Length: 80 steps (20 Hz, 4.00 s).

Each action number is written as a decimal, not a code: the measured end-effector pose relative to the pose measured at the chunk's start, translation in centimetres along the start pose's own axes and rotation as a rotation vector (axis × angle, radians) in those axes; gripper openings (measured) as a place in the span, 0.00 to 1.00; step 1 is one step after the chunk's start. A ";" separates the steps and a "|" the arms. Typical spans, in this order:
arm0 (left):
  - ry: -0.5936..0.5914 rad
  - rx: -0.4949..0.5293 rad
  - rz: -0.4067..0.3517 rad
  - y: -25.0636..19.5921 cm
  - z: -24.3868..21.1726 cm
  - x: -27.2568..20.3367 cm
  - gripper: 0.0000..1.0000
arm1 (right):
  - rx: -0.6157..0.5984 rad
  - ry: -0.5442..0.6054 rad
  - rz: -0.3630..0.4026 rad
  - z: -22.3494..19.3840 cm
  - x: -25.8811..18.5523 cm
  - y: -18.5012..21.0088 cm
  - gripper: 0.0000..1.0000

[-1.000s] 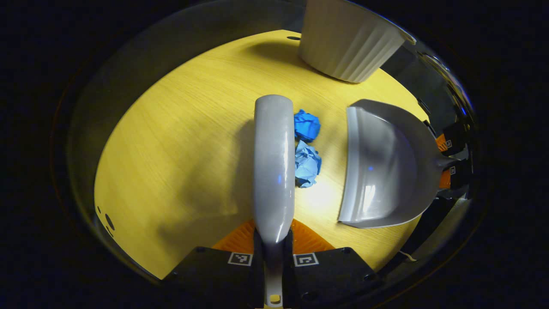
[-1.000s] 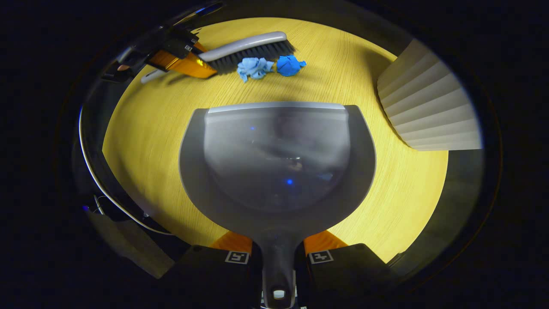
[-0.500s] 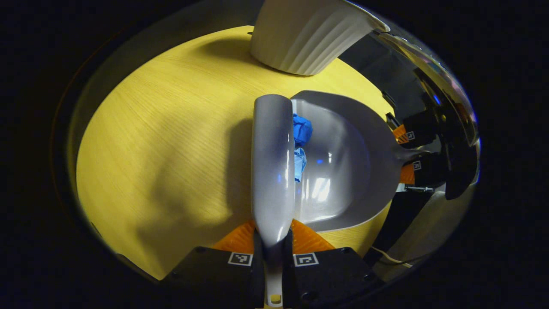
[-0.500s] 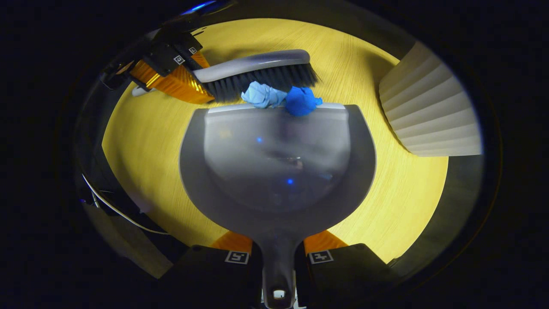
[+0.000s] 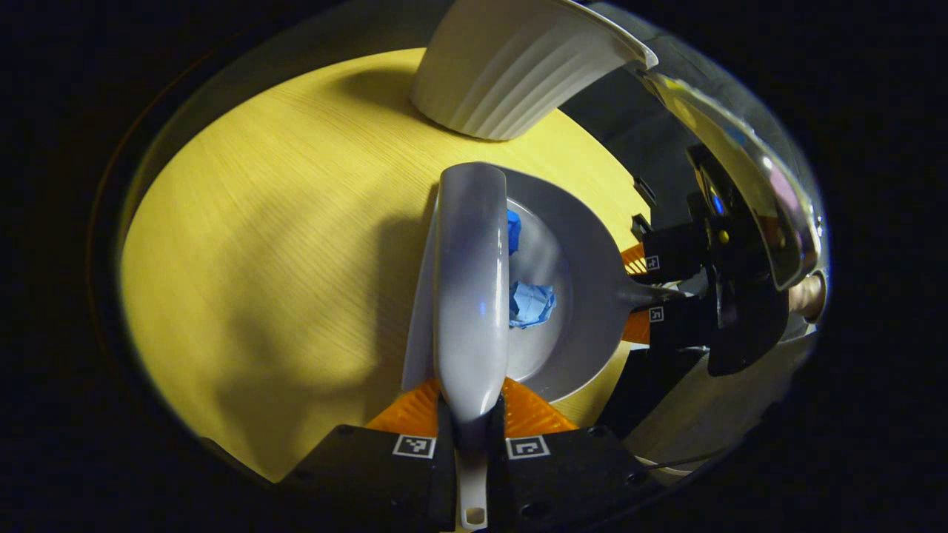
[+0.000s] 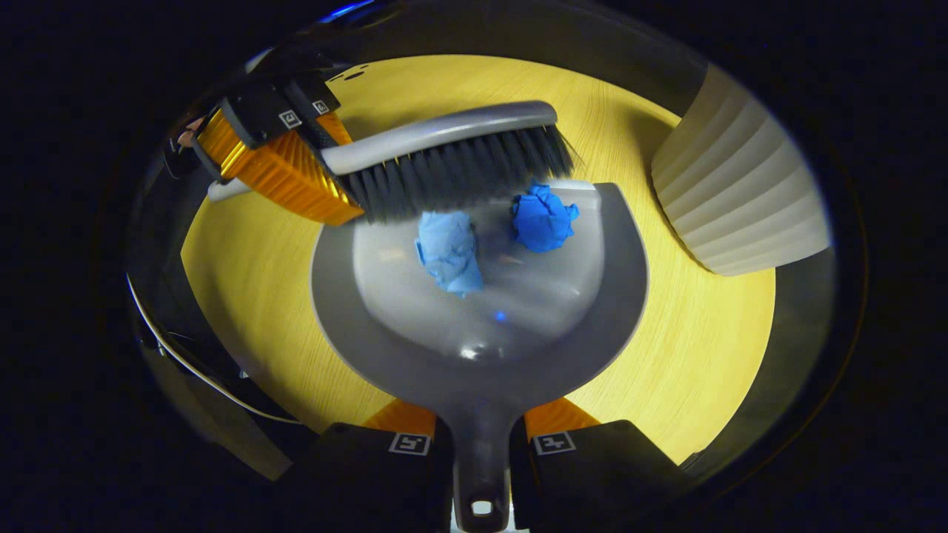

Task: Pick up the small broom and dustpan from the desktop, sweep the trash into the dustpan with the broom, and then empty the trash into the garbage bin.

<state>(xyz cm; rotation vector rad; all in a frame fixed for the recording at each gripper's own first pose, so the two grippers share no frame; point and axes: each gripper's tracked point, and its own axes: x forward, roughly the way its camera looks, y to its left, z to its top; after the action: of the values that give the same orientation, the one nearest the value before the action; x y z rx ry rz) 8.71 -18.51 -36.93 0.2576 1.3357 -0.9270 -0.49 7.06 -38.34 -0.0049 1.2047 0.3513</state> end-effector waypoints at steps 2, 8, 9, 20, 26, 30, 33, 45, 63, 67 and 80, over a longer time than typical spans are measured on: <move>-0.055 -0.010 0.059 0.2 -0.1 -1.1 0.20 | -0.010 -0.022 -0.005 -0.1 -0.9 0.2 0.35; -0.099 -0.040 0.049 -0.7 -0.6 -1.6 0.20 | 0.071 -0.120 0.008 -0.1 -1.1 1.4 0.35; -0.123 -0.037 0.069 -0.4 -0.2 -1.9 0.20 | 0.078 -0.122 0.002 -0.3 -1.2 1.3 0.35; -0.191 -0.095 0.178 2.3 -0.9 -1.3 0.20 | 0.307 -0.157 -0.103 1.3 -1.4 4.1 0.35; -0.169 -0.146 0.175 2.5 -0.9 1.0 0.20 | 0.388 -0.201 -0.215 2.5 -1.3 5.0 0.35; -0.148 -0.140 0.174 2.5 -1.3 1.4 0.20 | 0.405 -0.209 -0.262 3.2 -0.4 4.3 0.35; -0.146 -0.145 0.169 2.6 -1.4 1.9 0.20 | 0.421 -0.217 -0.296 4.8 -0.6 3.2 0.35; -0.127 -0.177 0.164 2.4 -1.1 1.8 0.20 | 0.305 -0.008 -0.424 6.2 -0.6 -0.4 0.35; -0.095 -0.179 0.153 2.3 -0.6 1.4 0.20 | -0.070 0.314 -0.517 6.4 -3.6 -3.8 0.35; -0.090 -0.183 0.160 2.2 -0.6 1.2 0.20 | -0.181 0.387 -0.529 6.7 -4.5 -4.9 0.35; -0.094 -0.220 0.175 1.6 -0.6 1.0 0.20 | -0.368 0.493 -0.540 8.5 -5.7 -6.7 0.35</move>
<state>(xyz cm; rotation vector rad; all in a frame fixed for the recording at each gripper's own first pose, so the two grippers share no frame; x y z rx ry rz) 9.36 -17.47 -38.52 0.1564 1.2937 -0.6318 7.26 0.76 -31.23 -0.7595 1.5468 0.0872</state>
